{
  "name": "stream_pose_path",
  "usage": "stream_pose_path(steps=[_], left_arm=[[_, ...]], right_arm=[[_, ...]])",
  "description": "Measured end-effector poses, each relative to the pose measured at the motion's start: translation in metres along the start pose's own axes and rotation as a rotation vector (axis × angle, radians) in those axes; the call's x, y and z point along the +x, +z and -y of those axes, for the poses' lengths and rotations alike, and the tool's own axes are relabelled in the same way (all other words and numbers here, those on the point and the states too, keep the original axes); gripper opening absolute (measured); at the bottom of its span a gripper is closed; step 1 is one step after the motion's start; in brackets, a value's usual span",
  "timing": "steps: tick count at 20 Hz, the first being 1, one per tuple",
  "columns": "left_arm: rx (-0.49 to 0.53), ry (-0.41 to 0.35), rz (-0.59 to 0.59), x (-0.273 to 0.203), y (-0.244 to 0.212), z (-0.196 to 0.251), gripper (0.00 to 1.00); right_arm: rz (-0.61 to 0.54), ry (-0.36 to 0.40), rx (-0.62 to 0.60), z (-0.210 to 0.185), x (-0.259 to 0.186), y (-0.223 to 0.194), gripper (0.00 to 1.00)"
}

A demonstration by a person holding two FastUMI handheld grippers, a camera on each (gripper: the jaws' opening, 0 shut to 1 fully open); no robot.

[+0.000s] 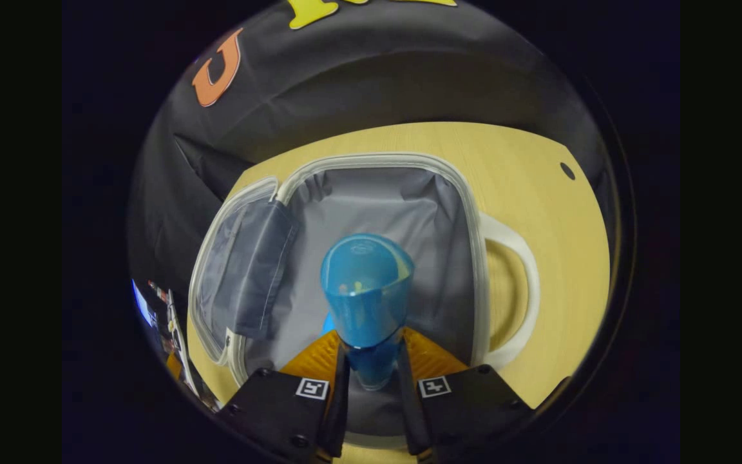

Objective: First open the suitcase, pack the skin care products into it, and then close the suitcase.

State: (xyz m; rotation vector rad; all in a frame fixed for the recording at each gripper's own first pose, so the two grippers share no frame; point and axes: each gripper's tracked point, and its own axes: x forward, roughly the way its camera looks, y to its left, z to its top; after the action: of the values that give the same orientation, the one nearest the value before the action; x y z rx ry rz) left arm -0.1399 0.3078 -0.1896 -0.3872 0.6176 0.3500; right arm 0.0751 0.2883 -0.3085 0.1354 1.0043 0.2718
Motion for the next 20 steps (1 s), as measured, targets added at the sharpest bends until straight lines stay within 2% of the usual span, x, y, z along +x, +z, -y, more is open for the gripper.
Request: stream_pose_path(steps=[2,5,6,8,9,10,11,13,15,16,20], left_arm=[[-0.015,-0.01,0.005,0.004,0.006,0.001,0.94],[-0.012,-0.017,0.018,0.007,0.013,0.002,0.94],[-0.009,-0.02,0.021,0.007,0.015,0.002,0.94],[-0.002,-0.017,0.023,0.006,0.017,0.0,0.94],[-0.004,-0.016,0.023,0.006,0.018,-0.001,0.94],[-0.007,-0.016,0.02,0.006,0.018,-0.001,0.94],[-0.009,-0.016,0.019,0.006,0.018,-0.001,0.94],[-0.008,-0.018,0.02,0.007,0.02,-0.001,0.94],[-0.006,-0.031,0.02,0.008,0.022,0.002,0.94],[-0.003,-0.042,0.023,0.009,0.023,0.004,0.94],[0.025,-0.093,0.062,0.021,0.04,0.008,0.94]], right_arm=[[-0.021,-0.028,0.013,0.004,0.008,-0.001,0.31],[-0.048,-0.049,0.041,0.007,0.014,-0.002,0.34],[-0.054,-0.06,0.032,0.007,0.015,-0.002,0.31],[-0.06,-0.079,0.006,0.006,0.016,-0.002,0.34],[-0.063,-0.086,0.0,0.006,0.016,-0.002,0.32],[-0.066,-0.093,-0.005,0.005,0.015,-0.002,0.36],[-0.066,-0.094,-0.01,0.005,0.015,-0.002,0.34],[-0.058,-0.112,-0.023,0.007,0.012,0.001,0.4],[-0.037,-0.111,-0.032,0.006,0.008,0.007,0.41],[-0.021,-0.109,-0.051,0.006,0.003,0.011,0.37],[0.07,-0.055,-0.152,-0.003,-0.042,0.025,0.55]])
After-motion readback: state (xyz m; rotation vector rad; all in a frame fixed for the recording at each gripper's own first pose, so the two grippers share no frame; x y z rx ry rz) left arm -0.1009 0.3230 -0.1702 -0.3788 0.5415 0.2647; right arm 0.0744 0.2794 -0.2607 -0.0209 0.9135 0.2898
